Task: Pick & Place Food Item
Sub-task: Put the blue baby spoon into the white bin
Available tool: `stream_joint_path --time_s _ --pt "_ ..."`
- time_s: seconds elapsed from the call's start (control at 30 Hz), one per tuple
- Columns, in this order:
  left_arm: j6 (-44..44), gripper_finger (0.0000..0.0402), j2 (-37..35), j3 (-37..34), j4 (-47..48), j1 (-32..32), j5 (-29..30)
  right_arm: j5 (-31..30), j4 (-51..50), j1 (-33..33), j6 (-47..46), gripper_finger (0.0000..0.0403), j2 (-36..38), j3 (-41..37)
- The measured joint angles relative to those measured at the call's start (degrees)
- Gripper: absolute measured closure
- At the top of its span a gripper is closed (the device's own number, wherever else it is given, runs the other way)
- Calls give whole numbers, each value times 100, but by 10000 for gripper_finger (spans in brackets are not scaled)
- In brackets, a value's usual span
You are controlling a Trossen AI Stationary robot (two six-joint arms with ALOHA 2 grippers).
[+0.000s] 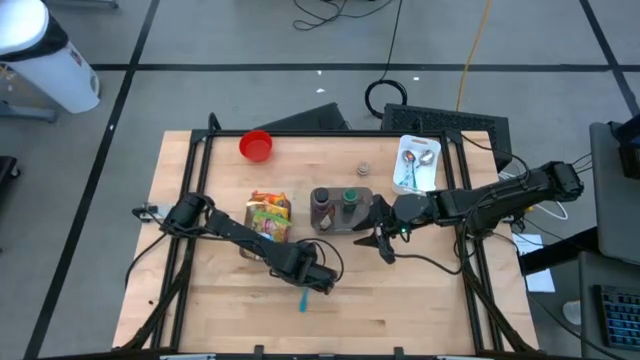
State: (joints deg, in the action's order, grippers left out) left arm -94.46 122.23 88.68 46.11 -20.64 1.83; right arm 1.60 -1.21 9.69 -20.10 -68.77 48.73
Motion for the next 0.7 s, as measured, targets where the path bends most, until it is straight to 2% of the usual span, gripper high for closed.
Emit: stream_joint_path --time_s 0.4,0.53,0.7 --pt "72 229 -8 9 92 10 -55 -28 2 -2 -15 222 0 0" --pt "315 229 46 324 771 12 63 -17 2 -2 -15 222 0 0" --pt "317 229 -28 728 543 16 183 -13 2 -2 -15 222 0 0"
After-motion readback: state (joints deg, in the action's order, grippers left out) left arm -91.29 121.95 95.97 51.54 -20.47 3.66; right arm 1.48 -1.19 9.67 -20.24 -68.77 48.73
